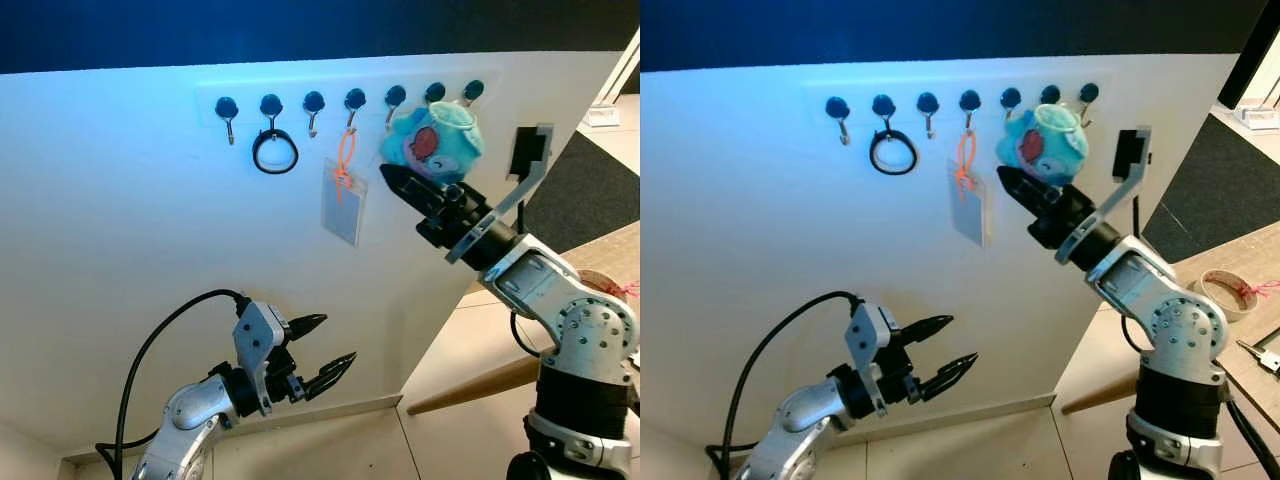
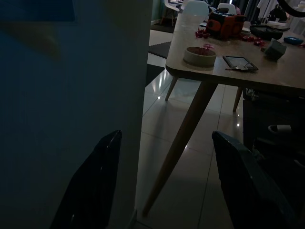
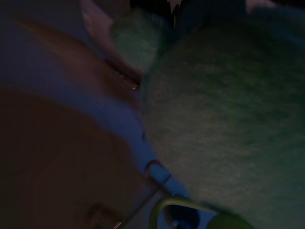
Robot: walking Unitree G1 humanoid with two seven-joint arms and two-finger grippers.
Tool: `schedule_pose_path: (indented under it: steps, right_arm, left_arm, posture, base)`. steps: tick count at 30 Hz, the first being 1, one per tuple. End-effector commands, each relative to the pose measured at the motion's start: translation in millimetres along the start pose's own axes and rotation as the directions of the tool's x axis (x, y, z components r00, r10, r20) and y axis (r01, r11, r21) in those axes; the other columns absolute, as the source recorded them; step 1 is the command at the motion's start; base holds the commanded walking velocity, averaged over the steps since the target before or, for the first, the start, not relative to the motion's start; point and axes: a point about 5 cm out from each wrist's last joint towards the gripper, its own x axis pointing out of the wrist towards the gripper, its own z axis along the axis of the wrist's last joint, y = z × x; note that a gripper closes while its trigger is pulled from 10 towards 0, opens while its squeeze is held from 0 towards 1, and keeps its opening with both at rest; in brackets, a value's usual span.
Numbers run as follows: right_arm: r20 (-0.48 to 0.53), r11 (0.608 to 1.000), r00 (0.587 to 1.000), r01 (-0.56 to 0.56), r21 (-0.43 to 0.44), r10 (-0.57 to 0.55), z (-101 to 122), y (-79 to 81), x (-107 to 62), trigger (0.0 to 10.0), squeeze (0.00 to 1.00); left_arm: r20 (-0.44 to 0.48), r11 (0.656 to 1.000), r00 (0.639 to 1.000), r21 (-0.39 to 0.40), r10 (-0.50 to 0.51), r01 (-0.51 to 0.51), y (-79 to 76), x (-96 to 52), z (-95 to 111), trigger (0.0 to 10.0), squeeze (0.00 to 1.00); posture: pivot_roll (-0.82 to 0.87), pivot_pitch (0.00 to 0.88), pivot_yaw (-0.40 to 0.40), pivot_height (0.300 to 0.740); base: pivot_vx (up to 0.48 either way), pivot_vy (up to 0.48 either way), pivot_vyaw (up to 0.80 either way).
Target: Hang keys on a hook
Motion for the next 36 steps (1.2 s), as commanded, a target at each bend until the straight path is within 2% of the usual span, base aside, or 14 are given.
schedule_pose_path:
  steps: [1,21,36]
  right_arm:
    - [0.022,0.999,0.999,-0.049,-0.012,0.049,4.3,7.9,2.0,10.0,0.00]
    - [0.065,1.000,0.998,-0.006,0.030,0.004,6.2,-11.6,7.9,10.0,0.00]
    - [0.043,0.995,0.998,0.046,0.089,-0.050,-9.5,-34.1,3.9,10.0,0.00]
  left_arm:
    - [-0.014,1.000,1.000,0.005,-0.021,0.021,-2.5,-1.2,0.0,10.0,0.00]
    - [-0.013,1.000,1.000,0.003,-0.019,0.020,-2.4,-1.0,0.5,10.0,0.00]
    - [-0.012,1.000,1.000,0.005,-0.023,0.023,-2.3,-0.5,1.2,10.0,0.00]
  posture:
    - [0.05,0.097,-0.017,0.740]
    - [0.06,0.104,-0.021,0.740]
    - [0.06,0.106,-0.019,0.740]
  base:
    - [0.000,0.000,0.00]
    - [0.000,0.000,0.00]
    - [0.000,0.000,0.00]
